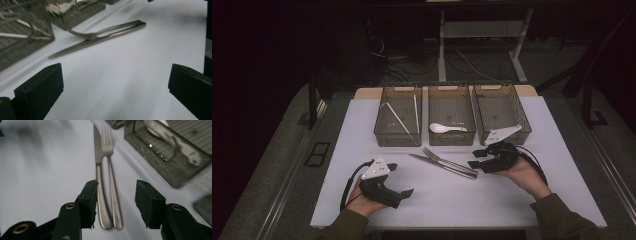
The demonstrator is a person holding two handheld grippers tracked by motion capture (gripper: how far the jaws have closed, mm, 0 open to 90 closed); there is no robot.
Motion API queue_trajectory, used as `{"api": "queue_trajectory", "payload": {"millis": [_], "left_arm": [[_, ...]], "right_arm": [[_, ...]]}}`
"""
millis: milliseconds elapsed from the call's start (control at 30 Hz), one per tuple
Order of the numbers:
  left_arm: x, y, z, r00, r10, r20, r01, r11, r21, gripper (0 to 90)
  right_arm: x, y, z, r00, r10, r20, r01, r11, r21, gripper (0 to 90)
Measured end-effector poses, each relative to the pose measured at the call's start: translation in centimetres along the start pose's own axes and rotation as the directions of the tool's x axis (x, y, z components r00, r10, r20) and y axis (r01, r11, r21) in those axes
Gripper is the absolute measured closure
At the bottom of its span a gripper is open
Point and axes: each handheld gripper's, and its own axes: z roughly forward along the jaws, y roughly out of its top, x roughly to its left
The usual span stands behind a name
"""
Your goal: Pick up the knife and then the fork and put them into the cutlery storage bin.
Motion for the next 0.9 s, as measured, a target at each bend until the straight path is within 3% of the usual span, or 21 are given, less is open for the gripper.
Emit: {"api": "queue_trajectory", "payload": {"millis": [233,533,767,900], "left_arm": [[0.1,-0.3,0.3,1.0,-0.003,0.006,0.003,0.9998,0.019,0.0],[0.2,-0.7,0.7,0.9997,-0.002,0.026,0.0,0.9992,0.041,0.0],[0.3,-0.8,0.8,0.9997,-0.007,0.025,0.006,0.9984,0.057,0.0],[0.4,-0.8,0.8,0.9996,-0.008,0.028,0.006,0.9985,0.055,0.0]], "right_arm": [[0.0,2.4,2.6,0.9995,-0.03,-0.008,0.03,0.995,0.097,57.6],[-0.3,4.5,5.5,0.9967,-0.07,-0.04,0.078,0.972,0.222,66.1],[0.0,6.0,7.6,0.9917,-0.119,-0.05,0.129,0.935,0.332,73.8],[0.2,6.6,8.8,0.9889,-0.138,-0.056,0.149,0.902,0.406,75.8]]}}
